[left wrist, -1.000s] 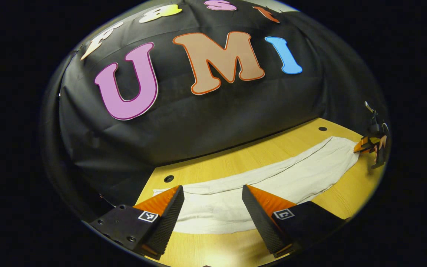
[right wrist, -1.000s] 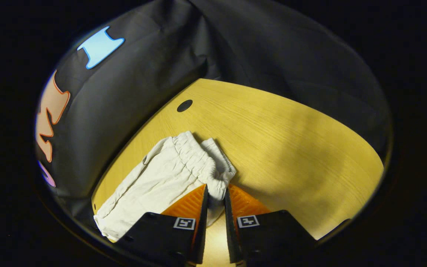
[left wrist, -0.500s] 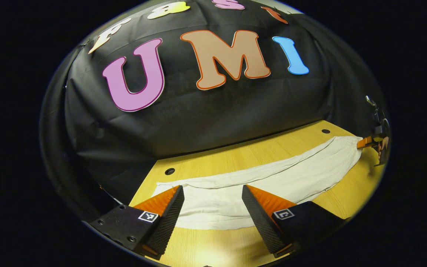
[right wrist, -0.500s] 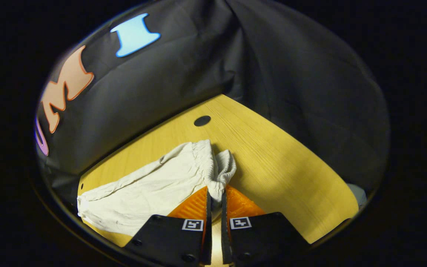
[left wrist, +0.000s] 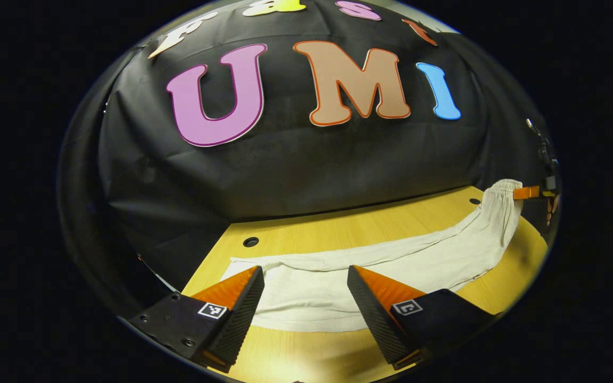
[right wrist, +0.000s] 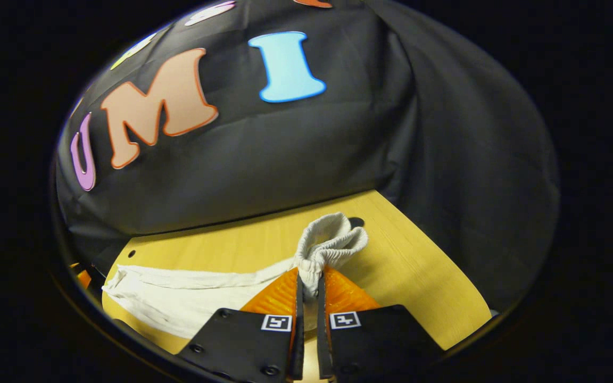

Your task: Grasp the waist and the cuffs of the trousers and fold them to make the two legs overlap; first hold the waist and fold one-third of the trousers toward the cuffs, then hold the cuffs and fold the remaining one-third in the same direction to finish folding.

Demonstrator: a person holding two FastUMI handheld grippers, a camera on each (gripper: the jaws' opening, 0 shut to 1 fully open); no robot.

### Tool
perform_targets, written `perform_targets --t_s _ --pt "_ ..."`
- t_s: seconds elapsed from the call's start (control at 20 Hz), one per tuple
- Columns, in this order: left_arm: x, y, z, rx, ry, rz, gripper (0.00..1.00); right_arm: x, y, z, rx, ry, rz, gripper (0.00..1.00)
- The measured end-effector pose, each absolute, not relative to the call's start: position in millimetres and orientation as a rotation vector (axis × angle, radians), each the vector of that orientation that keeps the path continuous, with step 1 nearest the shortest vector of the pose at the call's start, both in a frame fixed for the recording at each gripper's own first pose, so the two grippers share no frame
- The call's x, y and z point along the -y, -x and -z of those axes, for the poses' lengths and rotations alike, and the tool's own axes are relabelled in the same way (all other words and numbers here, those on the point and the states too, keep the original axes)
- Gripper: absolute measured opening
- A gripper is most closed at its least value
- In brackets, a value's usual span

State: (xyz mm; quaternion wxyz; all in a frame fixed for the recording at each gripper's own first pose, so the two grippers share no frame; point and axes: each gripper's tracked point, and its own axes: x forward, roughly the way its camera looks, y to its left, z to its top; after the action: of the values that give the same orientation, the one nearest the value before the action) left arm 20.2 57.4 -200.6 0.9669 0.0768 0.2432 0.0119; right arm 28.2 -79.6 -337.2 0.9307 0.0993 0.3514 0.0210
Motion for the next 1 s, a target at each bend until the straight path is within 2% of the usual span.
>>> perform_targets --t_s 0.65,1.0 --pt "-178 2 211 -0.505 -0.106 -0.091 0.97 70 -25 334 -0.652 -0.19 -0.288 0.12" --pt "-238 17 228 -0.54 -0.094 -0.12 0.96 68 -23 346 -0.739 -0.181 -0.413 0.12"
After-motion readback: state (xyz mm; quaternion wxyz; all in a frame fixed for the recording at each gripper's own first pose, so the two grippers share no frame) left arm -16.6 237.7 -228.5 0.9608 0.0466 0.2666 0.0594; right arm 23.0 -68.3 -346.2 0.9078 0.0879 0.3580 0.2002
